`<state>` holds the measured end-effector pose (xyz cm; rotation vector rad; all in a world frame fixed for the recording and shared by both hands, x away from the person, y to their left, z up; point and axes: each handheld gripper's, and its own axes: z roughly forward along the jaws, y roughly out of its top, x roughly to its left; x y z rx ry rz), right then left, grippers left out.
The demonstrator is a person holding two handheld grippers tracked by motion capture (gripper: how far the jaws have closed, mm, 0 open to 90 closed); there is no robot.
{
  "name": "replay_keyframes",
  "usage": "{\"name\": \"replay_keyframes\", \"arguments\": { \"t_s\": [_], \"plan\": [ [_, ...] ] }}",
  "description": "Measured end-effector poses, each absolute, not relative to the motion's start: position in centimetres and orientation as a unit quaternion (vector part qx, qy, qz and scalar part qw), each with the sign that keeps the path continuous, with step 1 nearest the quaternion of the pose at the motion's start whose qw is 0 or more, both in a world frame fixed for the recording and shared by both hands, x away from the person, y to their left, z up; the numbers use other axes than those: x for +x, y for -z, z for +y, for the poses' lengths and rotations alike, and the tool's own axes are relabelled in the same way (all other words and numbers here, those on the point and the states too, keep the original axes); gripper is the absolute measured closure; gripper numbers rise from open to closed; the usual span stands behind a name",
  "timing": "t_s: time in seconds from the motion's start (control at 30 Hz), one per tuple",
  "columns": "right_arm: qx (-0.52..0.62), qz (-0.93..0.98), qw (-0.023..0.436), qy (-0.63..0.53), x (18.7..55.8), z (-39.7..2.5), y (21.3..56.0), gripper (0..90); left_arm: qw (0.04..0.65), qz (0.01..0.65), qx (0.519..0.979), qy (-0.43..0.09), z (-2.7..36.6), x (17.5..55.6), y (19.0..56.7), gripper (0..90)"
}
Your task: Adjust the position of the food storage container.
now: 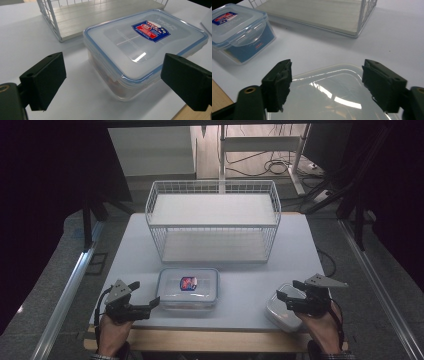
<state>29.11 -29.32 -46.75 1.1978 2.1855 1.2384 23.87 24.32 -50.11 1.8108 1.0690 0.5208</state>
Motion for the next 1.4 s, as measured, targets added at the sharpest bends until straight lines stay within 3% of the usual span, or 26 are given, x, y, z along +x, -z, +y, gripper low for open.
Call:
{"name": "replay_keyframes", "arguments": {
  "t_s": [0.13, 0.33, 0.4, 0.87, 1.4],
  "plan": [
    [0.404, 0.79, 0.172, -0.428, 28.7, -28.8, 46.4, 40.1, 0.467, 0.436, 0.737, -0.221, 24.4, 23.8, 50.1, 5.7],
    [0.358, 0.825, 0.158, -0.407, 27.0, -28.0, 45.6, 81.4, 0.47, 0.441, 0.731, -0.223, 24.4, 23.8, 50.1, 5.7],
    [0.346, 0.833, 0.152, -0.405, 26.2, -27.9, 45.3, 89.1, 0.469, 0.442, 0.732, -0.223, 24.3, 23.8, 50.1, 5.7],
    [0.312, 0.863, 0.085, -0.388, 22.3, -29.0, 45.9, 89.5, 0.458, 0.448, 0.733, -0.227, 24.1, 23.9, 50.3, 5.9],
    [0.329, 0.865, 0.111, -0.362, 24.7, -30.4, 47.3, 89.5, 0.448, 0.453, 0.74, -0.218, 23.8, 24.2, 50.6, 5.8]
  ]
}}
